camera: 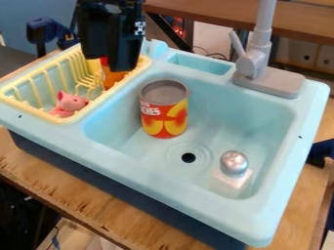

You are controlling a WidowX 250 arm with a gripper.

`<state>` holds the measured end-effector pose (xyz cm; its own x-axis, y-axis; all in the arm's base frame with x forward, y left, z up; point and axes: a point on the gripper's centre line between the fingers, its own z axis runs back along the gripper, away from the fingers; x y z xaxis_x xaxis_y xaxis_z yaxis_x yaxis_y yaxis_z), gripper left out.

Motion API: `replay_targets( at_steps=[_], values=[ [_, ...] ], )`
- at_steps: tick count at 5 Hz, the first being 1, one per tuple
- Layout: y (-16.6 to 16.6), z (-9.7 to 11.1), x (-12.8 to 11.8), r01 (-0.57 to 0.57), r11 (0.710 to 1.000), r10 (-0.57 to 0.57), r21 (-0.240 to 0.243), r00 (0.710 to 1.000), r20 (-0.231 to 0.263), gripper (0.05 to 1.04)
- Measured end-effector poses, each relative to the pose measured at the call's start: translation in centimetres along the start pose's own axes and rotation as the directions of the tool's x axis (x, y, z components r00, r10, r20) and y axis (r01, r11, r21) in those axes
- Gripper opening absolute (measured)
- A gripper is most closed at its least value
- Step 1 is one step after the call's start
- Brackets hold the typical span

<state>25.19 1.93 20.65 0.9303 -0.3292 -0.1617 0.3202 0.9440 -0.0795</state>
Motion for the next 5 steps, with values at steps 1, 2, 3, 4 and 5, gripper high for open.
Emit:
replay_targets(
  at_steps=[1, 2, 3, 4, 5],
  values=[
    [0.0, -0.6, 0.1, -0.006, 1.000, 0.006, -0.009, 1.000, -0.021, 1.001],
    [-3.2, -0.4, 1.2, 0.016, 1.000, -0.016, 0.017, 1.000, 0.000, 1.001],
    [-6.7, -0.1, 1.4, 0.104, 0.993, -0.107, 0.050, 0.992, 0.072, 1.001],
    [-8.3, -0.9, 1.7, 0.149, 0.987, -0.154, 0.063, 0.984, 0.086, 1.001],
    [-9.9, -2.1, 1.9, 0.193, 0.977, -0.203, 0.095, 0.974, 0.099, 1.001]
  ],
)
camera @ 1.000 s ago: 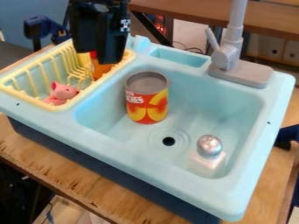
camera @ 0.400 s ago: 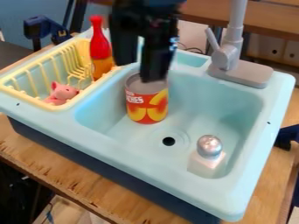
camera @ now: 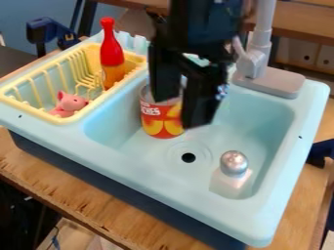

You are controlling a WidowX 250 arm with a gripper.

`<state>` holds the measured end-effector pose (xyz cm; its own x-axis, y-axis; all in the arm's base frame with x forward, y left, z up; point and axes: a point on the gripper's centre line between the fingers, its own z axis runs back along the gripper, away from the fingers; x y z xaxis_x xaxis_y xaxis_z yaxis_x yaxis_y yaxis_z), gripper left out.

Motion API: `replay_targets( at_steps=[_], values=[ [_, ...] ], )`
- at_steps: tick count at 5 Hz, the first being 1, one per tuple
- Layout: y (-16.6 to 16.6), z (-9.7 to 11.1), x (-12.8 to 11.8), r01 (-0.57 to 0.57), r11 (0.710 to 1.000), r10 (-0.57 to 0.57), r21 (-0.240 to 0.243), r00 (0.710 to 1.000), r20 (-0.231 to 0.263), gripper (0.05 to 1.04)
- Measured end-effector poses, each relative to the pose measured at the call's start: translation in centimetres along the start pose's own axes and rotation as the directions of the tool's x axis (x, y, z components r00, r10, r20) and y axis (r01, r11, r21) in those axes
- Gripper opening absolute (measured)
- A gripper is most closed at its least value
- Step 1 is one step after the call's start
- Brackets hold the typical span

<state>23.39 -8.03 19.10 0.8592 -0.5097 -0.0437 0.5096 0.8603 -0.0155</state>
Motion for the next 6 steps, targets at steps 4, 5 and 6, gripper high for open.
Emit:
replay_targets(
  at_steps=[4, 5, 6],
  values=[
    [-2.6, -2.4, 3.1, 0.037, 0.999, -0.038, 0.028, 0.999, 0.033, 1.001],
    [-3.1, -3.0, 3.2, 0.030, 0.999, -0.031, 0.014, 0.999, 0.027, 1.001],
    [-3.2, -3.8, 3.4, 0.028, 1.000, -0.028, 0.005, 0.999, 0.017, 1.001]
  ],
)
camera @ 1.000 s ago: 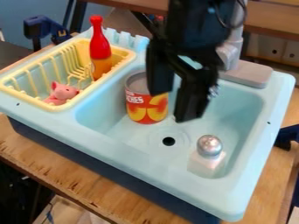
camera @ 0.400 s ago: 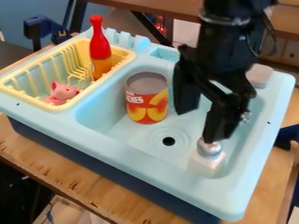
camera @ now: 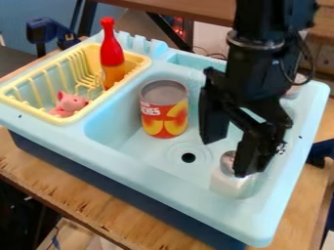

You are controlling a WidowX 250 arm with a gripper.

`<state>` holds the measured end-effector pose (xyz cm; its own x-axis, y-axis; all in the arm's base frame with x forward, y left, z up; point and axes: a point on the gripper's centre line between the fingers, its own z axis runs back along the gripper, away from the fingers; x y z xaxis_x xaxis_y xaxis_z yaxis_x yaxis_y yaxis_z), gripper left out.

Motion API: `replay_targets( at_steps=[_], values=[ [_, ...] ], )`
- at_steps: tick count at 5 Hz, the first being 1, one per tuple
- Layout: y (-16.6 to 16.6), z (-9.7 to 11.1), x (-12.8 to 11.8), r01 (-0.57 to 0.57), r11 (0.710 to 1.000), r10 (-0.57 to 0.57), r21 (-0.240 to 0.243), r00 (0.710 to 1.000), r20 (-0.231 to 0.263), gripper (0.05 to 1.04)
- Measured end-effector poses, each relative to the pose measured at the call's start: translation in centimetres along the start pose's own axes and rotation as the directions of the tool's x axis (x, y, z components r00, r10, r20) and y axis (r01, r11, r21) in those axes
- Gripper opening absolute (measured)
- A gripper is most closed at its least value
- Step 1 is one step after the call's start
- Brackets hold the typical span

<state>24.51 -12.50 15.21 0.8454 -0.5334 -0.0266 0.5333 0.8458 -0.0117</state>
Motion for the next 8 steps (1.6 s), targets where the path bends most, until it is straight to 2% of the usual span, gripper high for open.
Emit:
replay_targets(
  at_steps=[1, 2, 3, 4, 5, 6, 7, 8],
  values=[
    [-0.5, -0.8, 0.4, 0.018, 1.000, -0.018, -0.001, 1.000, -0.015, 1.001],
    [-0.5, -1.6, 0.6, 0.033, 0.999, -0.033, -0.012, 0.999, -0.028, 0.961],
    [-0.6, -1.6, 0.6, 0.026, 0.999, -0.027, -0.017, 0.999, -0.028, 0.684],
    [-0.6, -1.5, 0.1, 0.006, 1.000, -0.007, -0.015, 0.998, -0.056, 0.512],
    [-0.5, 0.2, -0.7, 0.002, 1.000, -0.003, -0.013, 1.000, -0.007, 0.510],
    [1.1, 2.5, -1.8, -0.027, 1.000, 0.029, -0.016, 0.994, 0.105, 0.510],
    [4.6, 6.4, -2.9, -0.077, 0.997, 0.069, 0.029, 0.977, 0.201, 0.510],
    [7.7, 9.4, -5.7, -0.162, 0.986, 0.152, 0.031, 0.964, 0.220, 0.510]
  ],
)
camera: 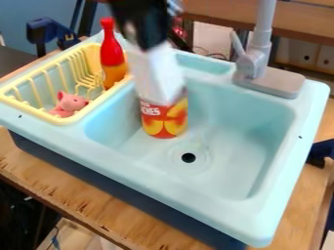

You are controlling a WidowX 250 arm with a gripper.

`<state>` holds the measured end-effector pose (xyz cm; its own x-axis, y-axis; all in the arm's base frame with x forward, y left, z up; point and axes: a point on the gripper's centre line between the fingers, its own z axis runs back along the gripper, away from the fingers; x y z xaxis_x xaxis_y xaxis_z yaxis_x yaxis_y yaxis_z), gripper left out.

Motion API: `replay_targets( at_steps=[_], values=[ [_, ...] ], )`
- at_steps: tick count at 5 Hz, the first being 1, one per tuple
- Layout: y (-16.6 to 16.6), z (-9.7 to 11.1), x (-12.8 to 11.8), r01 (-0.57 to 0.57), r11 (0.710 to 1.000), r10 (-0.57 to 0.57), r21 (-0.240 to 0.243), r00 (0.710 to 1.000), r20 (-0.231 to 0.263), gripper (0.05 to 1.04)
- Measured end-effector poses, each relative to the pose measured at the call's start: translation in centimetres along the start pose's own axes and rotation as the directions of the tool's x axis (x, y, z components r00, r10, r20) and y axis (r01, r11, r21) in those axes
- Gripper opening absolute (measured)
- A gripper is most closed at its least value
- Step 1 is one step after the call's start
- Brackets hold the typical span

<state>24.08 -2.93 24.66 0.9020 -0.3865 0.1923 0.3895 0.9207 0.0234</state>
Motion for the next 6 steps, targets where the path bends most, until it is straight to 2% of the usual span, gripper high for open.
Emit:
replay_targets(
  at_steps=[1, 2, 3, 4, 5, 6],
  values=[
    [2.3, 2.0, -1.8, -0.069, 0.997, 0.068, -0.021, 0.997, -0.042, 0.510],
    [3.9, 3.0, -3.0, -0.120, 0.992, 0.118, -0.025, 0.991, -0.070, 0.510],
    [6.2, 2.5, -3.9, -0.157, 0.988, 0.156, 0.002, 0.982, -0.103, 0.510],
    [8.8, 2.1, -5.1, -0.153, 0.986, 0.161, 0.065, 0.979, -0.128, 0.510],
    [11.3, 1.8, -6.3, -0.120, 0.987, 0.135, 0.105, 0.979, -0.151, 0.510],
    [13.1, 0.2, -6.6, -0.087, 0.993, 0.101, 0.080, 0.976, -0.194, 0.510]
  ],
)
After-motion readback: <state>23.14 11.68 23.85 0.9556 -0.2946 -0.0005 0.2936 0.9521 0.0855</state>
